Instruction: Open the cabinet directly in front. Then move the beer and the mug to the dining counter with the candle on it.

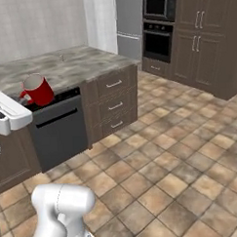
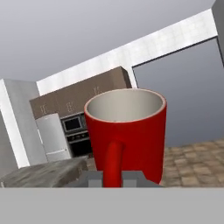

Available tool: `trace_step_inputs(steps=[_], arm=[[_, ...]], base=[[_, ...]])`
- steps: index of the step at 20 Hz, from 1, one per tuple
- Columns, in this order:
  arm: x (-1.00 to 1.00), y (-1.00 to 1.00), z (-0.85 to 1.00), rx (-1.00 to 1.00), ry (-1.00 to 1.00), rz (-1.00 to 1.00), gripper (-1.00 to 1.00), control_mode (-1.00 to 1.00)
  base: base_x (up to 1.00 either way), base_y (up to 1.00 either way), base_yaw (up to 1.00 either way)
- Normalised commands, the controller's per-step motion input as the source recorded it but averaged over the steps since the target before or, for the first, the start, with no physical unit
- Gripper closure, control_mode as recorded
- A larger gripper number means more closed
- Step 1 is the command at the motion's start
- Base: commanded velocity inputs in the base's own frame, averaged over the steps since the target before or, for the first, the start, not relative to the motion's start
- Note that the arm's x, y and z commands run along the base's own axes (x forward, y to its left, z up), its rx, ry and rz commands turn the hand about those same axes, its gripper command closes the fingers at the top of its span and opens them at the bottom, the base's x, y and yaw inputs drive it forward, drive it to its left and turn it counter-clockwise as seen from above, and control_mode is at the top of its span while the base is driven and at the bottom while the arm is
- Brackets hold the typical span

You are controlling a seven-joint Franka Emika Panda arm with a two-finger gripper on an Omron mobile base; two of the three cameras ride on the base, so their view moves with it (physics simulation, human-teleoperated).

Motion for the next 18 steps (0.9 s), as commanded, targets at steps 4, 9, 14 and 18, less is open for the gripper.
trace_step_inputs(steps=[4,9,14,18], arm=[[0.00,0.00,0.00,0.00,0.00,0.00,1.00,1.00],[0.00,0.00,0.00,0.00,0.00,0.00,1.00,1.00],[0.00,0.00,0.00,0.00,0.00,0.00,1.00,1.00],[0.00,0.00,0.00,0.00,0.00,0.00,1.00,1.00]], base=[[1.00,-0.01,0.36],[1.00,-0.06,0.41],[1.00,-0.10,0.41],[1.00,-0.23,0.40]])
